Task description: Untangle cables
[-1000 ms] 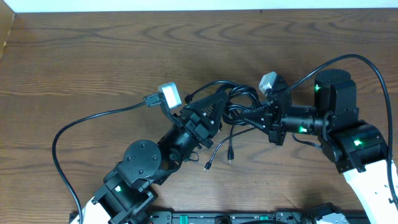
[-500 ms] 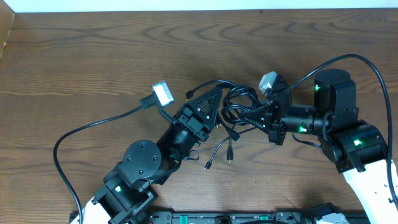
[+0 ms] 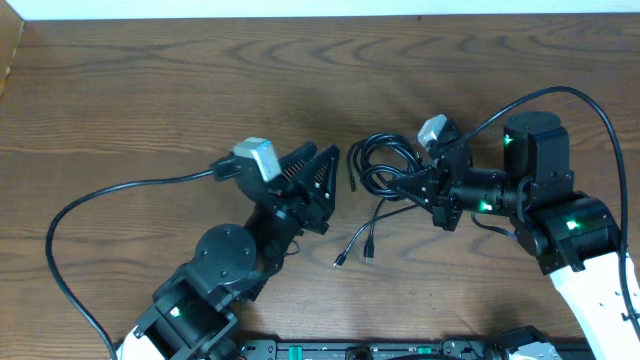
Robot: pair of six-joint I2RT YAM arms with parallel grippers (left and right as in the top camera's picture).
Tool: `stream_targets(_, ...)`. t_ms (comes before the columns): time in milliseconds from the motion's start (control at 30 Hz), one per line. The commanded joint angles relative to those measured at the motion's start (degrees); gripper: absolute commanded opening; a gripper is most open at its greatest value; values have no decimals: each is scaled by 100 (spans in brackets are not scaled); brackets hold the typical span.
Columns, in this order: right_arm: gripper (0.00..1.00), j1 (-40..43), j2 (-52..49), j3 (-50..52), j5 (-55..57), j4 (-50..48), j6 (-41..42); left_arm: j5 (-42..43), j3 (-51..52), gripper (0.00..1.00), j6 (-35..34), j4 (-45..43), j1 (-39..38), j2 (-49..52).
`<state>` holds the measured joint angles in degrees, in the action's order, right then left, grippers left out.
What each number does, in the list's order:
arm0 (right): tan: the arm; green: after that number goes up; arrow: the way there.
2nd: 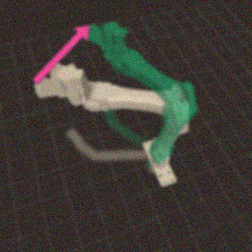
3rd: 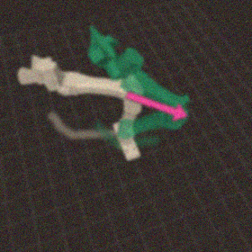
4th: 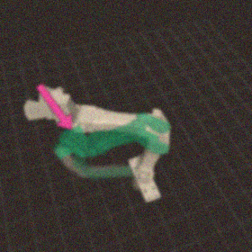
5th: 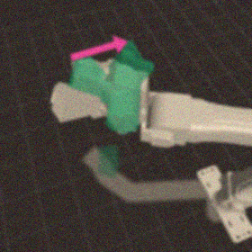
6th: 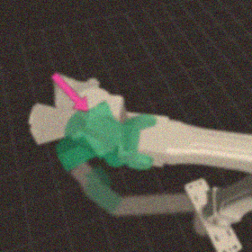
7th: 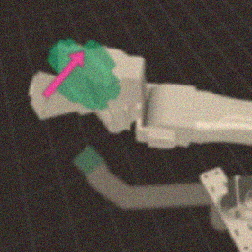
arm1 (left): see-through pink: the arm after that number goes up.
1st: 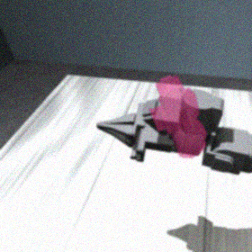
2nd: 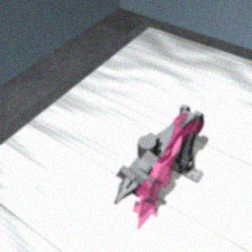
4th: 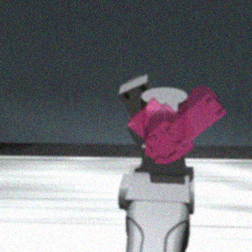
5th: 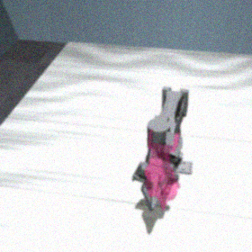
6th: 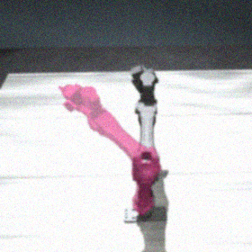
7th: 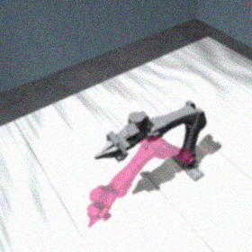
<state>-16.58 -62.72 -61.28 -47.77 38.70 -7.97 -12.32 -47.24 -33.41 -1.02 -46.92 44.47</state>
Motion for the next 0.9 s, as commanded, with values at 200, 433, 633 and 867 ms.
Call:
stream_targets(200,1,20,26,-11,-286,-92,15,1145,-131,40,619,-4,11,-42)
stream_targets(433,1,20,26,-11,-1038,-352,22,1346,-131,39,616,223,11,-42)
stream_targets(633,1,20,26,-11,-1134,-616,216,1904,-131,36,616,426,7,-37)
stream_targets(867,1,20,26,-11,-1655,-962,280,1943,-131,35,614,487,7,-37)
